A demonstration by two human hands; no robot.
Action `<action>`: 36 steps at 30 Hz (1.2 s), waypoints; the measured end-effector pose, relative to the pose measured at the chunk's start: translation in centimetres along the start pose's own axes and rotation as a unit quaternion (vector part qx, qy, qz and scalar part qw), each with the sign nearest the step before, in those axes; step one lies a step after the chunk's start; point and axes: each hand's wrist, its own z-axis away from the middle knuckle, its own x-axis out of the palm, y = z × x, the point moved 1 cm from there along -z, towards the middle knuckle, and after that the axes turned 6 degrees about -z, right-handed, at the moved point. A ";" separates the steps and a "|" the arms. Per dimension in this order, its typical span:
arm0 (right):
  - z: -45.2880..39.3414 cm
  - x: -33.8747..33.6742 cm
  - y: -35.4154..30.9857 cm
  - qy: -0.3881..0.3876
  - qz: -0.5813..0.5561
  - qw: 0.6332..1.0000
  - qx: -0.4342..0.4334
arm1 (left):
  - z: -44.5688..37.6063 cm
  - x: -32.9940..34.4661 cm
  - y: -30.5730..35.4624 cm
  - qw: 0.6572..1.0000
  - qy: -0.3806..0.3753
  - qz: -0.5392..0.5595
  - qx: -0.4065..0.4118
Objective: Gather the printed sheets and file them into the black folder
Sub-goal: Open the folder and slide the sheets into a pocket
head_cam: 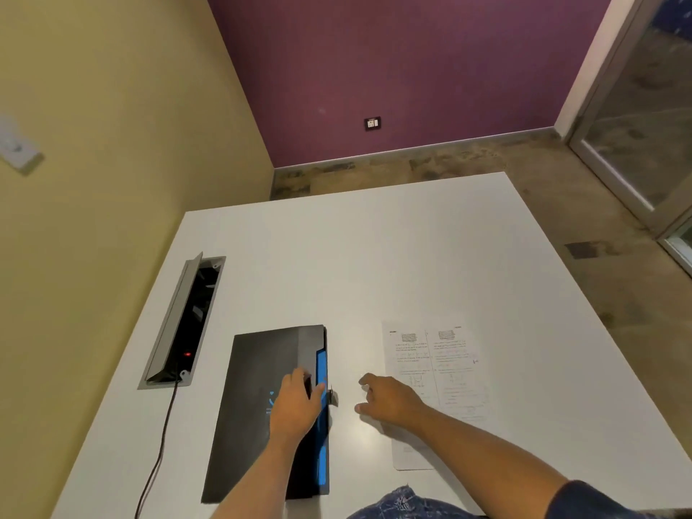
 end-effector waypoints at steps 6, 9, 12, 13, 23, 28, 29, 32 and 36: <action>-2.2 2.6 -3.5 0.007 0.017 1.000 0.020 | -0.2 1.1 -3.0 0.995 -0.064 -0.041 -0.059; -3.0 3.5 -4.5 0.022 0.013 0.999 0.036 | -0.5 1.3 -3.8 0.994 -0.065 -0.063 -0.065; -3.6 4.0 -4.9 0.039 -0.024 0.998 0.046 | -0.7 1.2 -4.1 0.993 -0.062 -0.074 -0.070; -3.7 4.1 -5.0 0.039 -0.050 0.996 0.058 | -0.7 1.1 -4.1 0.993 -0.063 -0.073 -0.069; -3.4 3.7 -7.0 -0.008 -0.390 0.919 0.064 | -1.7 -1.4 -4.0 0.998 -0.049 -0.025 -0.039; -3.7 2.5 -9.4 -0.005 -0.466 0.885 0.006 | -2.7 -5.1 -4.4 0.994 -0.024 0.096 -0.036; -3.7 2.1 -10.1 -0.006 -0.486 0.874 -0.009 | -2.9 -6.0 -4.4 0.992 -0.011 0.119 -0.032; -3.7 0.8 -11.8 -0.023 -0.543 0.837 -0.061 | -3.3 -8.6 -4.3 0.982 0.039 0.184 -0.032; -3.4 -0.4 -12.8 -0.031 -0.563 0.817 -0.116 | -3.3 -11.5 -3.4 0.975 0.087 0.202 -0.016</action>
